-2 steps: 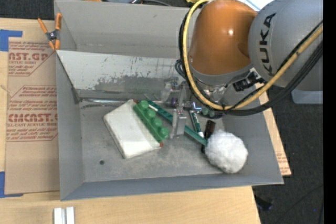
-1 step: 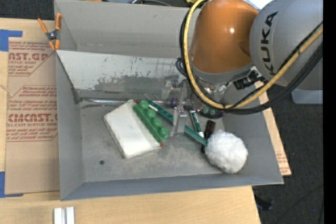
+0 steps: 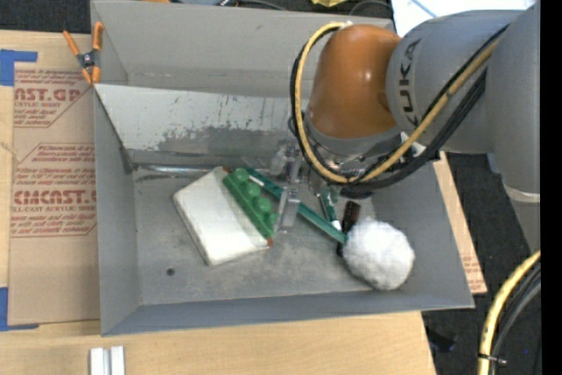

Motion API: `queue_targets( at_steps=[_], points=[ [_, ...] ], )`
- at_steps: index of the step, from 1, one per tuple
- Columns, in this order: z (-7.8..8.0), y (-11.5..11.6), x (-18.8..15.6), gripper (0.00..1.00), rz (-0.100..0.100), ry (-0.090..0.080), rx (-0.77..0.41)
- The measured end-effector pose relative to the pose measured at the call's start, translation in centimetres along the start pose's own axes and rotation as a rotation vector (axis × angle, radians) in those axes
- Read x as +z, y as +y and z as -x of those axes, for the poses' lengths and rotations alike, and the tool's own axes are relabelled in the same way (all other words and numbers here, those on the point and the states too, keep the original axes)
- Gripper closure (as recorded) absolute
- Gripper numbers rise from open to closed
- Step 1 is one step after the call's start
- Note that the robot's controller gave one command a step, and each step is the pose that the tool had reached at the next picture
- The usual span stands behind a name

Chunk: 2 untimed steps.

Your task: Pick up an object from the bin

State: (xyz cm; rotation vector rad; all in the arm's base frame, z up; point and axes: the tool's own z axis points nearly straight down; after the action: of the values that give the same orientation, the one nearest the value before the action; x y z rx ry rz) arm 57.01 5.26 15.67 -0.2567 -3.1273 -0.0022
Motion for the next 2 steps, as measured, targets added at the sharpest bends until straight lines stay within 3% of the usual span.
queue_targets(
  at_steps=[1,2],
  points=[
    [0.0,-0.3,-0.3,0.0,0.003,-0.007,0.059],
    [-0.5,2.9,2.1,0.0,0.003,-0.004,0.111]
  ],
)
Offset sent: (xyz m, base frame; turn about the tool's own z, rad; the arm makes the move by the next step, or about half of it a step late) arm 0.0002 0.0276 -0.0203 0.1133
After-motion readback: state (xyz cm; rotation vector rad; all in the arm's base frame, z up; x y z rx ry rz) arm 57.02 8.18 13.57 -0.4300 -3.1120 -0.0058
